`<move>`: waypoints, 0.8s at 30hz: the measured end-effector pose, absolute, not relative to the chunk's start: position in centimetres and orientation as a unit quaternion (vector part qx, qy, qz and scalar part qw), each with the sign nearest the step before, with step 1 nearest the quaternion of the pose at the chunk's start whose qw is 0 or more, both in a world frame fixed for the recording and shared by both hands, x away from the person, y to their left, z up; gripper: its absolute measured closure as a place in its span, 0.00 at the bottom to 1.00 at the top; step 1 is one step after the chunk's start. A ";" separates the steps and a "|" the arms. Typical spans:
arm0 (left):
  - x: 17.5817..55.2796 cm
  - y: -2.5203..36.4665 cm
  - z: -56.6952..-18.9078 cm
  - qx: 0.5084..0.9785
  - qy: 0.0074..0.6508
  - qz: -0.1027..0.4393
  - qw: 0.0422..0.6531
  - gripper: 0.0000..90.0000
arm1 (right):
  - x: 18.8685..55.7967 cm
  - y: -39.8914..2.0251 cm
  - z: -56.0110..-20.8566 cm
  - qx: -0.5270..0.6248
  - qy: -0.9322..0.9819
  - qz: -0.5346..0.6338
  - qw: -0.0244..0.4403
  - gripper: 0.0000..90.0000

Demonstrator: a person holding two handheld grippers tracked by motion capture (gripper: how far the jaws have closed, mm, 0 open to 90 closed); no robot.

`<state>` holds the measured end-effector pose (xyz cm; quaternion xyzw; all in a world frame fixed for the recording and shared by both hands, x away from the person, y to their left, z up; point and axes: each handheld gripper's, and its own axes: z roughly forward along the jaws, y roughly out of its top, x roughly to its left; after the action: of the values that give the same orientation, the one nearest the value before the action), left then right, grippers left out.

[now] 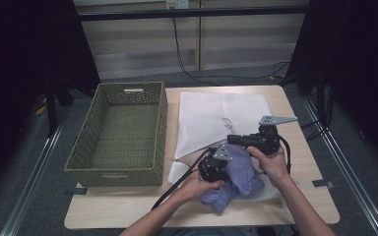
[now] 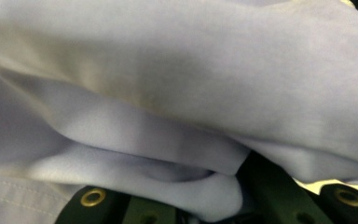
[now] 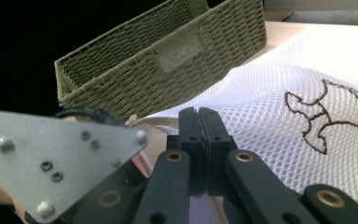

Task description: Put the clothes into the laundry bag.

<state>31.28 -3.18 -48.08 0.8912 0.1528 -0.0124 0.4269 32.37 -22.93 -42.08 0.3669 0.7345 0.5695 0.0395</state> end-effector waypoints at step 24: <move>31.1 -3.8 -49.4 0.892 0.167 -0.003 0.420 0.87 | 30.9 -22.8 -45.0 0.380 0.765 0.518 0.032 0.99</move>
<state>31.07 -3.76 -49.35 0.8919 0.1673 -0.0030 0.4202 30.92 -22.81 -45.00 0.3804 0.7654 0.5181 0.0321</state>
